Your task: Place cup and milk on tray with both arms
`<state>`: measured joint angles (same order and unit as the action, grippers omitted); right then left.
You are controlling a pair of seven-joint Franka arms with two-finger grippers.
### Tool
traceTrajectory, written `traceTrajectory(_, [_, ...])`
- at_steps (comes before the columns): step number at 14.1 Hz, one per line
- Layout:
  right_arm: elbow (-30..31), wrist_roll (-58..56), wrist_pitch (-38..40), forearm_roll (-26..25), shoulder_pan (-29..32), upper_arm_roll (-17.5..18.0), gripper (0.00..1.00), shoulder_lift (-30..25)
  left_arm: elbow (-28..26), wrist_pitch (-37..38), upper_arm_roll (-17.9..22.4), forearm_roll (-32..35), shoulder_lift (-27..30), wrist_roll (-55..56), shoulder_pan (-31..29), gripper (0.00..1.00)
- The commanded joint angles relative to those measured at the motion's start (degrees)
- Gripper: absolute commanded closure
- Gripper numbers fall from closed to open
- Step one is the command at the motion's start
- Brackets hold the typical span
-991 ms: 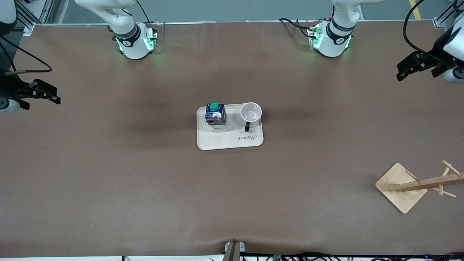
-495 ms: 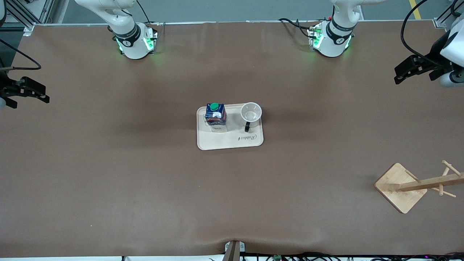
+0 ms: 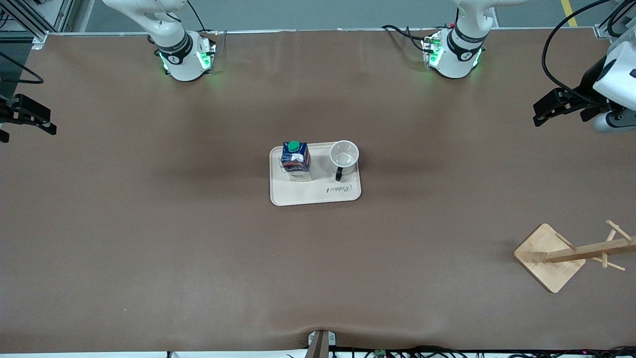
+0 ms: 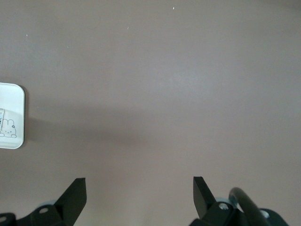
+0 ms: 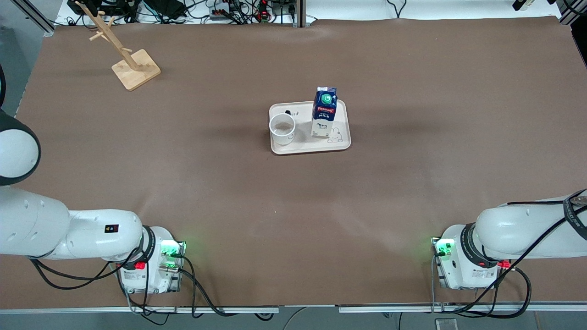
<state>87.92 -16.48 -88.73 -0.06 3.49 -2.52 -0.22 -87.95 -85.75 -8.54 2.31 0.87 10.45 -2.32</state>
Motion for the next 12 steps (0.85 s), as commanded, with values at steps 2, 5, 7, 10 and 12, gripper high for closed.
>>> traceTrajectory(2, [-1.96,-0.75,1.19,-0.12,1.16,0.67,0.0,0.57,1.2,-0.21,-0.24,-0.11,-0.7,0.88,0.12,0.0])
traceTrajectory(5, [-1.96,-0.75,1.19,-0.12,1.16,0.59,0.0,0.57,1.12,0.06,-0.95,-0.2,-0.26,1.67,-0.14,0.0])
traceTrajectory(7, [-2.23,-0.75,1.19,-0.2,1.25,0.58,0.0,0.48,1.38,0.23,-0.95,-0.2,0.01,1.51,-0.23,0.0])
traceTrajectory(10, [-2.84,-0.75,1.1,-0.2,1.43,0.5,0.0,0.57,2.61,0.76,-0.86,-0.2,0.01,1.41,-0.41,0.0])
traceTrajectory(12, [-2.84,-0.75,1.1,-0.2,1.52,0.5,0.0,0.57,2.7,1.9,-0.95,-0.11,0.01,1.41,-0.32,0.0])
